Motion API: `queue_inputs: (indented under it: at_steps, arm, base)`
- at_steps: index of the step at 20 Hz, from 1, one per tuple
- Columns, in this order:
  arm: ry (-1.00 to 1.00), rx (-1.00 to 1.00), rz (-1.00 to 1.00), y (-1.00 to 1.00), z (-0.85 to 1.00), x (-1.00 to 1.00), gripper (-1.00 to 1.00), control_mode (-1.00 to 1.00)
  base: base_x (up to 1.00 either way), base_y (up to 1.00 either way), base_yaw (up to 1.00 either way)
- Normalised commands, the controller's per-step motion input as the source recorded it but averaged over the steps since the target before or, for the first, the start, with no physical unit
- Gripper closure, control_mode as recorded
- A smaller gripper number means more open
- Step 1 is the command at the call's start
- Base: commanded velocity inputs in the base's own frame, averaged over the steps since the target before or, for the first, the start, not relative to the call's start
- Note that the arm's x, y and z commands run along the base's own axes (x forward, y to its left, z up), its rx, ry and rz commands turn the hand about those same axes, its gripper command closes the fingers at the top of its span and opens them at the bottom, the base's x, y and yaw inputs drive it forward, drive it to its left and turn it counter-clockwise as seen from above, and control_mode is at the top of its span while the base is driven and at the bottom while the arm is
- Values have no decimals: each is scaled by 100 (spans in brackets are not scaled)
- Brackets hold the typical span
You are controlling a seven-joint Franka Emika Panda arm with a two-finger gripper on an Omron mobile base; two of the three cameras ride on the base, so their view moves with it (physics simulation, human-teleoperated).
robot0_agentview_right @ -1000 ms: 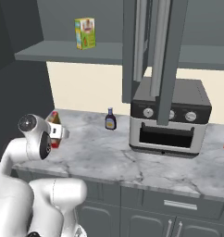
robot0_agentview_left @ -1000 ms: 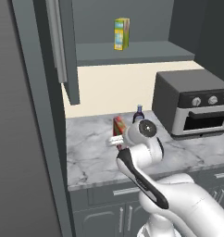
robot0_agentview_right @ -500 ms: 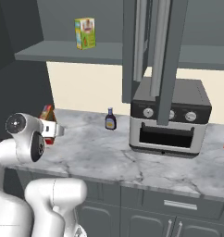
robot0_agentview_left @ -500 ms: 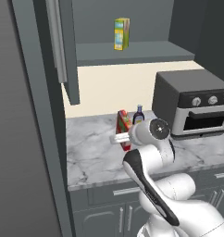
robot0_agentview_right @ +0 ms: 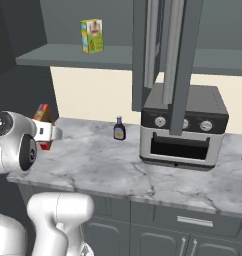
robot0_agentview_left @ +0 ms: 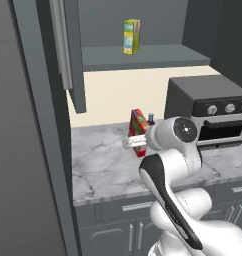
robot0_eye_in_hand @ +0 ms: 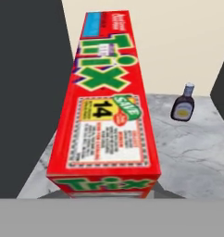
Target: Pick the cereal and cereal from the counter and place them in the cabinets closest to them.
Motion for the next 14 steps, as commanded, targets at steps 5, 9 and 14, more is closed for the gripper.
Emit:
queue_inputs:
  at_steps: [5,9,14]
  arm:
    - [3,0,0,-1,62,-41,100,-100]
    - [4,0,0,-2,62,-41,100,-100]
    - [5,0,0,-4,61,-40,100,-100]
  base:
    - [0,0,0]
    - [0,0,0]
    - [0,0,0]
